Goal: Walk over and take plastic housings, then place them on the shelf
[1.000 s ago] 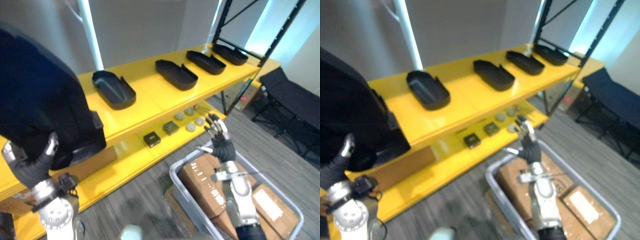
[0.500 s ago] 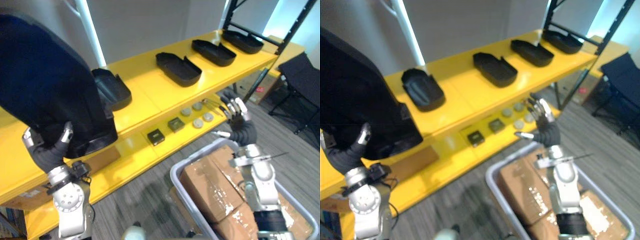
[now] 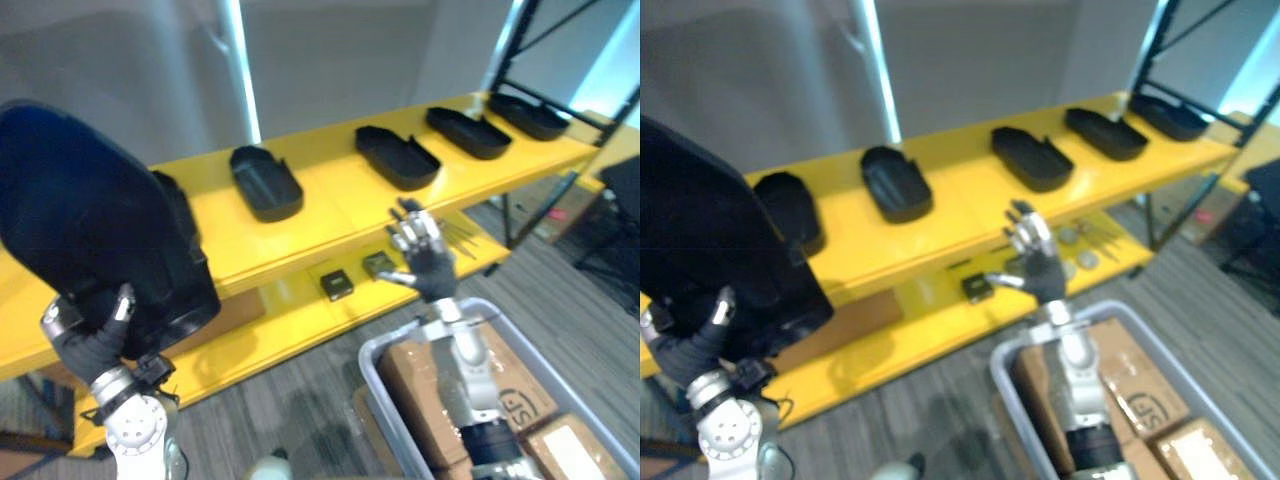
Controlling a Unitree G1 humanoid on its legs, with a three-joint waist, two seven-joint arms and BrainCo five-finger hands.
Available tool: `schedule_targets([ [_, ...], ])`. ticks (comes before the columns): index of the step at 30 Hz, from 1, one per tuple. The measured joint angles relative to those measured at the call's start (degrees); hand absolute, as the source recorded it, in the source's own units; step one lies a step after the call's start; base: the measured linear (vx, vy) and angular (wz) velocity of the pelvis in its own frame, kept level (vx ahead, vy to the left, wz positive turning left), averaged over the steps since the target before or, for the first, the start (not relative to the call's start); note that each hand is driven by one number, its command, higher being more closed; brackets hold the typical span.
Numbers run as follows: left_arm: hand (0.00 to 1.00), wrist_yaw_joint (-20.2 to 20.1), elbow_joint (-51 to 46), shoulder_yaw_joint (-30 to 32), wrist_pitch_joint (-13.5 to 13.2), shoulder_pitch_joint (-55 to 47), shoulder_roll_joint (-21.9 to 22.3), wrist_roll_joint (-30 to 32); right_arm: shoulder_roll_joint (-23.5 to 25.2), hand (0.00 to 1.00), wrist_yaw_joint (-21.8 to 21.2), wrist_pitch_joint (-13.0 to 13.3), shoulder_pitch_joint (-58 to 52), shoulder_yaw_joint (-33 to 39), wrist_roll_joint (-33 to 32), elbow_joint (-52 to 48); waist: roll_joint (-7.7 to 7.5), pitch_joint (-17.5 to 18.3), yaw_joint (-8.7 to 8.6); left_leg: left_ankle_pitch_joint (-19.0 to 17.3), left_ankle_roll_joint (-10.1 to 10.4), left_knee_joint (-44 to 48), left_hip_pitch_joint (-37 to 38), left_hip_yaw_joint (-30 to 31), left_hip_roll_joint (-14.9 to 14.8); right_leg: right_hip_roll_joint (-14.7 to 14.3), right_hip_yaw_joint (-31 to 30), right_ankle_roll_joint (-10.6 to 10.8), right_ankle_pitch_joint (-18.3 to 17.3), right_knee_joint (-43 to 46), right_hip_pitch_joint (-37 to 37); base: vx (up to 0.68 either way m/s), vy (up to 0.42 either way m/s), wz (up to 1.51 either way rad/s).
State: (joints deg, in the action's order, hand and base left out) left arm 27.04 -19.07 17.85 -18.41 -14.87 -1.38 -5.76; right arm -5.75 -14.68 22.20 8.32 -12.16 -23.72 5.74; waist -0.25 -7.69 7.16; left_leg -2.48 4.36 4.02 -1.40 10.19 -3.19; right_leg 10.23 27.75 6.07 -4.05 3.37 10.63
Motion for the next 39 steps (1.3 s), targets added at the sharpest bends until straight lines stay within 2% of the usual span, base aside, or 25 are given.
schedule_targets([
  [1, 1.00, -1.93, 0.00, -0.31, -0.23, 0.13, 0.09, -1.06, 0.33, 0.00, 0.90, 0.00, 0.35, -1.07, 0.45, 0.04, 0.01, 0.39, -0.39, 1.01, -1.20, -0.25, -0.98, -5.53, -1.31, 0.65, 3.38, 0.59, 0.36, 0.13, 0.91, 0.03, 0.009, 1.12],
  [2, 1.00, -2.96, -0.01, -0.60, -0.33, 0.15, 0.24, -1.17, 0.25, 0.00, 1.30, -0.01, 0.64, -1.16, 0.60, 0.20, 0.11, 0.46, -0.28, 1.86, -1.18, -0.59, -1.15, -7.69, -1.75, 0.88, 4.25, 0.63, 0.40, 0.22, 1.23, 0.04, 0.033, 1.28],
  [3, 1.00, -5.05, -0.01, -1.22, -0.56, 0.13, 0.68, -1.20, -0.11, 0.00, 2.41, -0.01, 1.16, -1.13, 1.54, 0.28, 0.62, 1.01, 0.01, 4.20, 0.64, -1.66, -1.52, -9.20, -1.85, 1.34, 5.27, 0.68, 0.39, 0.24, 1.58, 0.04, 0.092, 0.87],
  [5, 1.00, -7.36, -0.01, -1.45, -0.64, 0.11, 0.98, -2.31, 0.00, 0.00, 3.59, 0.00, 1.83, -1.13, 1.87, 0.41, 0.54, 0.99, 0.23, 6.84, 0.90, -4.92, -0.72, -9.22, -0.65, 2.74, 4.81, 0.66, 0.24, 0.62, 1.35, 0.05, 0.134, 0.55],
  [10, 1.00, -9.98, 0.00, -5.60, -0.48, 0.11, 0.54, -2.75, 0.32, 0.00, 3.39, 0.17, -1.10, -0.35, 1.95, 1.45, -1.10, 1.51, -0.48, 7.37, 0.57, -7.70, 2.22, -13.32, 0.78, 4.76, 0.62, 0.49, 0.13, 1.28, 0.13, 0.03, 0.074, -0.30],
  [13, 1.00, -10.46, 0.65, -8.69, -0.32, 0.74, -0.14, -2.12, 0.34, 0.00, 3.22, 0.51, -4.50, 0.69, 1.95, 1.41, -1.62, 1.78, -2.96, 7.61, 0.60, -8.51, 2.63, -14.75, 0.53, 4.72, -1.15, 0.52, 0.15, 1.35, -0.99, 0.00, -0.004, -0.35],
  [15, 1.00, -10.08, 2.18, -9.63, -0.01, 1.82, -0.50, -0.73, 0.18, 0.00, 2.34, 0.52, -5.68, 1.15, 1.81, 1.41, -1.41, 1.70, -3.41, 7.60, 0.61, -8.54, 3.47, -16.37, 0.22, 4.65, -2.70, 0.79, 0.32, 1.35, -1.36, -0.01, -0.020, -0.42],
  [17, 1.00, -9.02, 2.86, -10.02, 1.35, 3.37, -0.47, -0.37, -0.24, 0.00, -0.44, 0.66, -5.92, 1.40, 0.63, 1.38, -1.11, 1.59, -4.40, 7.60, 0.62, -8.53, 3.80, -16.84, -0.22, 4.32, -3.10, 1.14, 0.53, 1.35, -1.45, -0.02, -0.035, -0.17],
  [20, 1.00, -6.75, 2.96, -10.03, 3.07, 4.24, -0.46, -0.48, -0.28, 0.00, -2.98, 0.59, -5.87, 1.61, -0.38, 1.37, -0.75, 1.46, -4.37, 7.63, 0.67, -7.23, 2.46, -16.02, -0.66, 3.73, -2.96, 1.25, 0.59, 1.10, -1.58, -0.04, -0.043, 0.12],
  [22, 1.00, -4.80, 3.28, -9.62, 4.79, 3.42, -0.34, -0.53, -0.28, 0.00, -4.46, 0.00, -5.07, 0.21, -0.48, 1.38, 0.17, 0.53, -3.48, 7.62, 0.68, -5.09, 0.50, -14.92, -1.33, 2.88, -2.51, 1.24, 0.59, 0.86, -1.71, -0.08, -0.058, 0.29],
  [23, 1.00, -4.50, 3.58, -8.53, 5.52, 1.67, 0.10, -0.74, -0.21, 0.00, -5.10, -0.43, -3.88, -1.53, -0.34, 1.43, 1.40, -0.60, -2.89, 7.52, 0.80, -3.52, -0.89, -13.77, -2.06, 1.92, -2.14, 1.32, 0.64, 0.57, -1.73, -0.09, -0.055, 0.20],
  [25, 1.00, -4.81, 3.62, -6.89, 6.12, -1.30, 1.46, -1.18, -0.43, 0.00, -5.39, -0.81, -2.43, -3.81, 0.07, 2.38, 2.91, -1.80, -2.29, 7.30, 1.12, -2.24, -1.69, -13.43, -3.30, 0.68, -2.01, 0.89, 0.37, 0.67, -1.70, -0.13, -0.087, 0.10],
  [26, 1.00, -5.21, 3.67, -5.73, 6.18, -4.20, 2.77, -1.55, -0.40, 0.00, -5.32, -0.82, -1.52, -5.35, 1.09, 4.14, 3.97, -2.42, -1.37, 7.29, 1.14, -1.06, -1.97, -13.41, -4.29, -0.12, -2.19, 0.21, -0.60, 1.95, -2.00, -0.17, -0.117, 0.11],
  [27, 1.00, -5.70, 3.66, -5.02, 6.15, -6.98, 3.58, -2.78, -0.78, 0.00, -5.31, -0.85, -1.06, -6.38, 2.19, 5.08, 4.82, -2.59, -1.19, 7.40, 1.01, 0.50, -3.20, -13.06, -5.28, -1.10, -2.32, -1.19, -2.09, 3.96, -2.94, -0.15, -0.106, 0.20],
  [28, 1.00, -5.94, 3.67, -4.96, 6.08, -8.10, 3.73, -2.95, -1.13, 0.00, -5.30, -0.85, -1.02, -6.49, 2.22, 5.07, 5.08, -2.61, -1.14, 7.92, 0.63, 0.61, -3.83, -12.67, -5.57, -1.51, -2.19, -1.84, -2.78, 4.84, -3.57, -0.22, -0.107, 0.49],
  [29, 1.00, -6.60, 3.65, -4.93, 5.95, -9.56, 3.99, -2.92, -1.65, 0.00, -5.23, -0.88, -0.97, -5.89, 2.04, 5.06, 5.00, -2.37, -1.37, 7.98, -2.42, -1.90, -4.29, -13.38, -5.83, -0.97, -0.40, -2.39, -3.45, 5.85, -4.89, -0.16, -0.066, 0.59],
  [30, 1.00, -7.20, 3.71, -4.94, 5.86, -9.62, 3.97, -2.92, -1.71, 0.00, -5.20, -0.95, -0.99, -4.92, 1.98, 5.07, 4.73, -2.45, -1.55, 6.99, -3.70, -1.41, -5.14, -15.44, -6.32, -0.53, 1.10, -2.44, -3.24, 5.92, -5.21, -0.19, -0.083, 0.78],
  [31, 1.00, -7.80, 3.72, -5.44, 5.53, -9.36, 3.96, -2.88, -2.50, 0.00, -4.96, -1.27, -1.22, -2.72, 1.79, 5.09, 3.75, -2.70, -1.57, 3.73, -6.89, 7.94, -8.38, -20.11, -7.37, 1.12, 3.40, -2.34, -2.89, 6.87, -6.27, -0.10, -0.055, 0.71],
  [32, 1.00, -8.95, 3.74, -6.13, 4.67, -9.10, 3.94, -2.86, -3.36, 0.00, -4.42, -1.33, -3.05, -0.50, 0.62, 4.34, 3.07, -2.51, -1.90, 1.11, -7.54, 16.99, -8.39, -25.13, -8.12, 2.82, 4.13, -1.67, -2.14, 7.40, -6.40, -0.10, -0.049, 0.63],
  [34, 1.00, -10.89, 3.71, -7.36, 3.48, -8.18, 3.80, -2.84, -3.58, 0.00, -3.95, -1.11, -6.55, 2.57, -1.25, 2.18, 3.79, -1.38, -3.08, -2.54, -6.71, 19.77, -7.16, -28.84, -9.44, 3.84, 6.20, -0.99, -1.51, 7.55, -6.35, -0.05, 0.090, 0.67],
  [35, 1.00, -12.77, 3.70, -8.12, 2.92, -6.78, 3.68, -2.79, -3.64, 0.00, -4.01, -0.84, -8.18, 4.10, -1.92, 1.33, 4.88, -0.65, -4.36, -3.68, -6.18, 18.05, -6.53, -30.45, -9.51, 4.53, 8.08, -0.22, -1.06, 8.02, -6.53, -0.05, 0.177, 0.73],
  [36, 1.00, -13.64, 3.69, -8.52, 2.74, -6.08, 3.39, -2.69, -3.57, 0.00, -4.01, -0.80, -8.52, 4.40, -2.47, 1.43, 5.42, -0.30, -4.85, -3.77, -5.97, 16.59, -6.46, -31.61, -9.02, 4.73, 8.35, 0.17, -0.78, 8.28, -6.55, -0.04, 0.190, 0.70],
  [37, 1.00, -14.85, 3.71, -9.96, 2.55, -4.76, 1.66, -2.69, -3.43, 0.00, -4.07, -0.72, -9.30, 4.46, -2.54, 1.36, 5.27, 0.19, -5.21, -2.82, -4.37, 12.38, -5.32, -32.38, -6.89, 5.09, 8.81, 0.68, -0.13, 7.45, -6.52, -0.02, 0.189, 0.51],
  [38, 1.00, -15.76, 3.72, -11.08, 2.22, -3.53, 0.13, -2.70, -2.95, 0.00, -4.10, -0.70, -9.52, 4.33, -2.44, 1.38, 4.45, 0.63, -5.29, -1.44, -2.37, 6.36, -4.08, -32.21, -4.60, 5.88, 9.95, 0.99, 0.96, 6.12, -6.45, -0.03, 0.180, 0.52],
  [39, 1.00, -16.23, 3.76, -11.59, 2.23, -2.86, -0.51, -2.70, -2.10, 0.00, -4.07, -0.63, -9.61, 4.28, -2.38, 1.38, 3.91, 0.80, -5.35, -1.08, -2.44, 3.80, -3.39, -32.65, -3.60, 6.55, 10.54, 1.02, 1.71, 5.37, -6.33, -0.05, 0.191, 0.48],
])
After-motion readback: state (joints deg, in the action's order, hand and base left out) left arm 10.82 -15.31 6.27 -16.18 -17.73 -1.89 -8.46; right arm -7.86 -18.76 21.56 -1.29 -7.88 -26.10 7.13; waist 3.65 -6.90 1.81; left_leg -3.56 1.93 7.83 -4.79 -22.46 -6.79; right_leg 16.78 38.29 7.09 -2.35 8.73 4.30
